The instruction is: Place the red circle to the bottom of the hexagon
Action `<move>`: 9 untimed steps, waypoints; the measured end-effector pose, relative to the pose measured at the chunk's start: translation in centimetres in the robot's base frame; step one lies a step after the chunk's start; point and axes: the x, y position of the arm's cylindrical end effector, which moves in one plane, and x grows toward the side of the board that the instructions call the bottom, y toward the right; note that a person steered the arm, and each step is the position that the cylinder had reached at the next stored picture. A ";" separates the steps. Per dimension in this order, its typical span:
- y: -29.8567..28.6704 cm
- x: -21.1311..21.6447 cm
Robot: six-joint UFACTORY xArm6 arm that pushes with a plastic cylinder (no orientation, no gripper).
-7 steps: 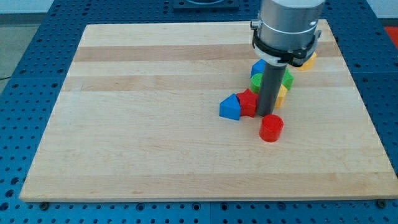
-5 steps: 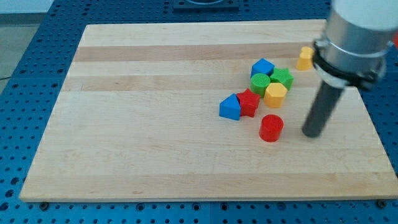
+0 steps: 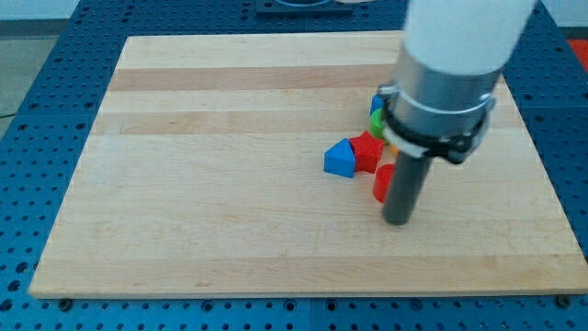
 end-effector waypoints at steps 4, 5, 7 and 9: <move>8.7 -5.3; 7.0 -3.1; 1.4 -1.0; 4.7 -4.2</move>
